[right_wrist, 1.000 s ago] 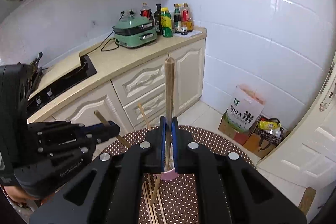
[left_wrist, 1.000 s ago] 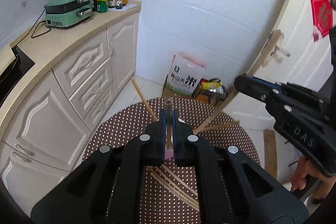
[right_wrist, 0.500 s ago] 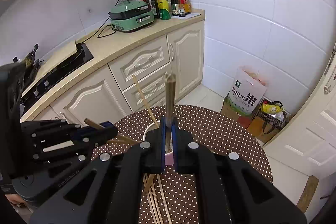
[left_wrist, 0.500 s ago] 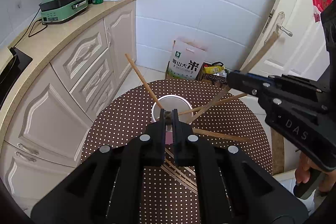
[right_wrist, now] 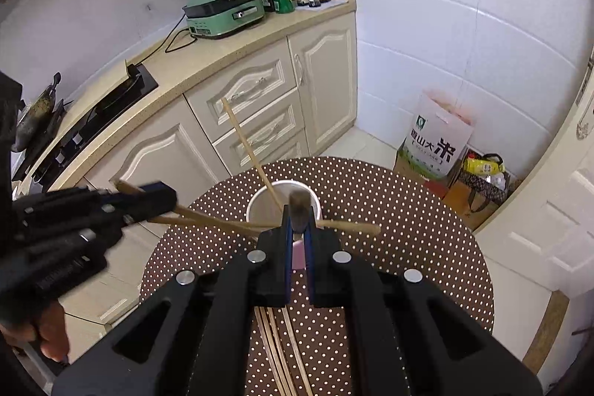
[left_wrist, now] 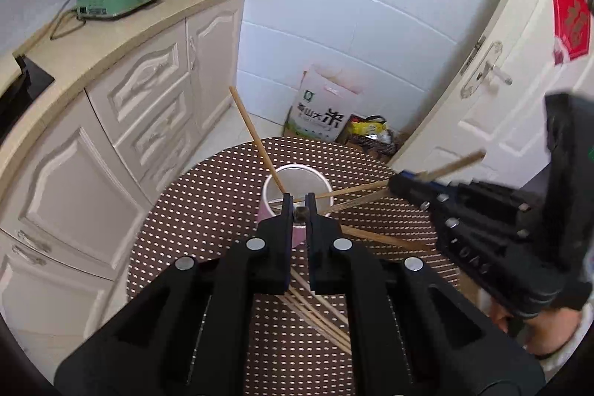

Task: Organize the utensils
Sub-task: 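Lower the left gripper's chopstick into the pink cup while the right gripper drops its chopstick in, then open both grippers and move them back over the chopstick pile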

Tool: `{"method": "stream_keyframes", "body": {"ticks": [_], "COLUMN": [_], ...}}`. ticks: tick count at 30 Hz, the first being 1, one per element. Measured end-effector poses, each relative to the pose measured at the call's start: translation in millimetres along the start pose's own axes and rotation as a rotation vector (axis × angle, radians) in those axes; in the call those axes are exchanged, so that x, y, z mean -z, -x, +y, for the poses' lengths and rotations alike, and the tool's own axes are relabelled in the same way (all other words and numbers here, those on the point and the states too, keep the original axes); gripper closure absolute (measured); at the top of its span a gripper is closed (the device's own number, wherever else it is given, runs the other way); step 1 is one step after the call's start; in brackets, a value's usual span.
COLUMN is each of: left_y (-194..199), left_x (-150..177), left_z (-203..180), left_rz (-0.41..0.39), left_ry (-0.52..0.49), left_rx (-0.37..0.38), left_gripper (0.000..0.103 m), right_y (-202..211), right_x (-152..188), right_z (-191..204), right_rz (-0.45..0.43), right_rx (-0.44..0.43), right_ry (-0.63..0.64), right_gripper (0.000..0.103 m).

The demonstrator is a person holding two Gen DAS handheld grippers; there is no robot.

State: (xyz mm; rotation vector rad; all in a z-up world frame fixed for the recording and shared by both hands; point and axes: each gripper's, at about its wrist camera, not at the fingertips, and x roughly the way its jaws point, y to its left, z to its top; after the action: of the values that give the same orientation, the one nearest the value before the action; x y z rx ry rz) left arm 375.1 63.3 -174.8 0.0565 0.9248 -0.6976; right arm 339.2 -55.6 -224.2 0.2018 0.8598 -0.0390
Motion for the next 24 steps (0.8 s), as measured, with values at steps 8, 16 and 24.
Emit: {"method": "stream_keyframes", "body": {"ticks": [8,16,24], "left_y": [14,30,40], "left_x": [-1,3,13], "left_z": [19,34,41], "left_rz": [-0.009,-0.047,-0.072], "left_ry": [0.115,0.194,0.224], "left_rx": [0.049,0.028,0.01], "left_gripper": [0.095,0.047,0.042], "right_y": [-5,-3,20], "right_x": [8,12,14], "right_z": [0,-3,-10], "right_rz": [0.03,0.037,-0.011], "right_rx": [-0.008,-0.029,-0.034], "right_ry": [-0.013,-0.073,-0.118], "right_gripper": [0.099,0.095,0.081]}}
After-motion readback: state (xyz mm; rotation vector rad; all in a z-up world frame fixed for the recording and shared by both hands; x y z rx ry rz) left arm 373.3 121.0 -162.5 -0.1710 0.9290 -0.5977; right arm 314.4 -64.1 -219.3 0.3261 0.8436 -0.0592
